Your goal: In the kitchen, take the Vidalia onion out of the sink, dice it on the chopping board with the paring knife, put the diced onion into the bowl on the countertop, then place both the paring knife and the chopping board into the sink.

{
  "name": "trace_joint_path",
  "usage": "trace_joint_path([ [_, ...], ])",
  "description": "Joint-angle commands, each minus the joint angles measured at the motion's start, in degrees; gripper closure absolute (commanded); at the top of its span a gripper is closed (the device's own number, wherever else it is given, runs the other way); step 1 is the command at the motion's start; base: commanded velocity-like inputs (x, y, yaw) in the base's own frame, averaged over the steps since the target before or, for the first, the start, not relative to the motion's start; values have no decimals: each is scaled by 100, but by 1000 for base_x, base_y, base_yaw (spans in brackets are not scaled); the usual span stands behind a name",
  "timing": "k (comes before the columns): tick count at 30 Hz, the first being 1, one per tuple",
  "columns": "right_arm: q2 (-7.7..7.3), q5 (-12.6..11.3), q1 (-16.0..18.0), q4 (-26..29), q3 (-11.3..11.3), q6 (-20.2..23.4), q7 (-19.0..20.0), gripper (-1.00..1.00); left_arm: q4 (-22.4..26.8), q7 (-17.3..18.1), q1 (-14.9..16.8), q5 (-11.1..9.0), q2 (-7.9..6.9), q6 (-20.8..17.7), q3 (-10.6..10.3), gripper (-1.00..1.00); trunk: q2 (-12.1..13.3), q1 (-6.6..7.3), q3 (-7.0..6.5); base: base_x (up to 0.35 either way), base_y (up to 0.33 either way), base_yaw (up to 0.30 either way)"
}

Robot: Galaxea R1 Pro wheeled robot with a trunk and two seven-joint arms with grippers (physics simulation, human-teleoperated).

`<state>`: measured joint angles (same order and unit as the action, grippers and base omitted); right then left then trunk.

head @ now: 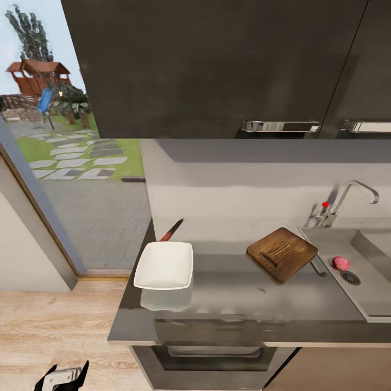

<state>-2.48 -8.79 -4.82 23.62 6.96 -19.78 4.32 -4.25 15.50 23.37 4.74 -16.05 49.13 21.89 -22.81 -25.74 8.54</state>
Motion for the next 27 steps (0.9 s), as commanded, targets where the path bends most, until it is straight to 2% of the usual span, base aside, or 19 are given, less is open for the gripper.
trace_joint_path([
  [1,-9,-61,-1,6,30,-12,18,-100,-23,6,-53,22,57,92,72,-100,-11,-4,9,0,0,0],
  [4,-14,-61,-1,-4,33,-14,23,-100,-23,11,-193,25,198,171,71,-100,-11,-4,9,0,0,0],
  [12,-16,-61,-1,-30,34,-17,25,-100,-25,14,-473,27,321,424,70,-100,-11,-4,9,0,0,0],
  [13,-16,-61,-1,-32,34,-17,23,-100,-25,4,-551,22,396,530,70,-100,-11,-4,9,0,0,0],
  [18,-16,-61,-1,-33,34,-22,19,-100,-27,-6,-666,19,481,568,70,-100,-11,-4,9,-11,0,0],
  [27,-16,-61,-1,-33,34,-18,16,-100,-32,-12,-781,18,550,571,70,-100,-11,-4,9,-274,0,0],
])
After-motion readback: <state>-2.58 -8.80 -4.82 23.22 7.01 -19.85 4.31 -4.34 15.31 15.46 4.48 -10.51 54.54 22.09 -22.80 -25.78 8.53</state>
